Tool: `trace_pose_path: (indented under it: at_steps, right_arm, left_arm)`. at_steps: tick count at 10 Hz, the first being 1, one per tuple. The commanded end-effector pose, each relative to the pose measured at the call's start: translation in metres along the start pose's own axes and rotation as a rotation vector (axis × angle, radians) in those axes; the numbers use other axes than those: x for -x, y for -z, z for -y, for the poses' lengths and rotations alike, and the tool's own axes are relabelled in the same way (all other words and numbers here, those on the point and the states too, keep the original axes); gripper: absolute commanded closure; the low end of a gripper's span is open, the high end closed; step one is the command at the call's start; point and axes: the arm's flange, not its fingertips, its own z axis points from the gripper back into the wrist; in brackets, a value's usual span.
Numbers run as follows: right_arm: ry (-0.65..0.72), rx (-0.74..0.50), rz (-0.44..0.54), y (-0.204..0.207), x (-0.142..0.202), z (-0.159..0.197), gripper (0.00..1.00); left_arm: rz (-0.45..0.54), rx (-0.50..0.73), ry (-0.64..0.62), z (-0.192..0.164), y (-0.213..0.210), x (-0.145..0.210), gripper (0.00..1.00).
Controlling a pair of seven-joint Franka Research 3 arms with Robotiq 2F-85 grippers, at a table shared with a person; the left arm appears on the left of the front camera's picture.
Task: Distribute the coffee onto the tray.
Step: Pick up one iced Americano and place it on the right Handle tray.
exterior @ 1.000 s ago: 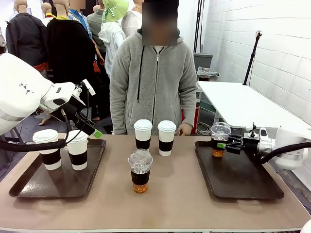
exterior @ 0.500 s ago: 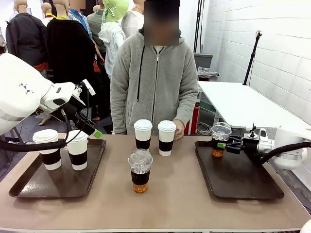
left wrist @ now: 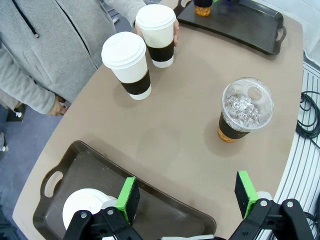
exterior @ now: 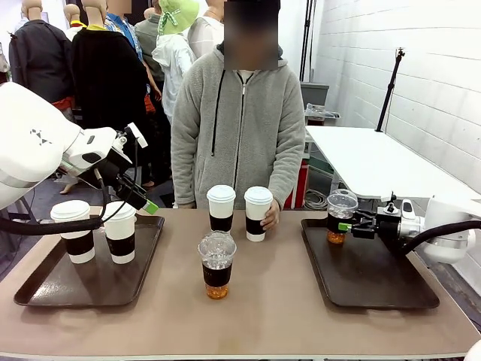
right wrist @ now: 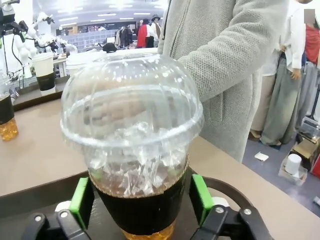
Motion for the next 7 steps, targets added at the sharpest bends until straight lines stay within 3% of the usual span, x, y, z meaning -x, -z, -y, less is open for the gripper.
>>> trace_pose_path:
  at_steps: [1,7]
  right_arm:
    - [0.043,0.018,0.005,-0.005,0.000,-0.005,0.00]
    - [0.089,0.073,0.011,-0.038,0.006,-0.030,0.00]
  left_arm:
    - [0.024,0.016,0.018,-0.004,0.001,0.003,0.00]
    - [0.024,0.016,0.018,-0.004,0.001,0.003,0.00]
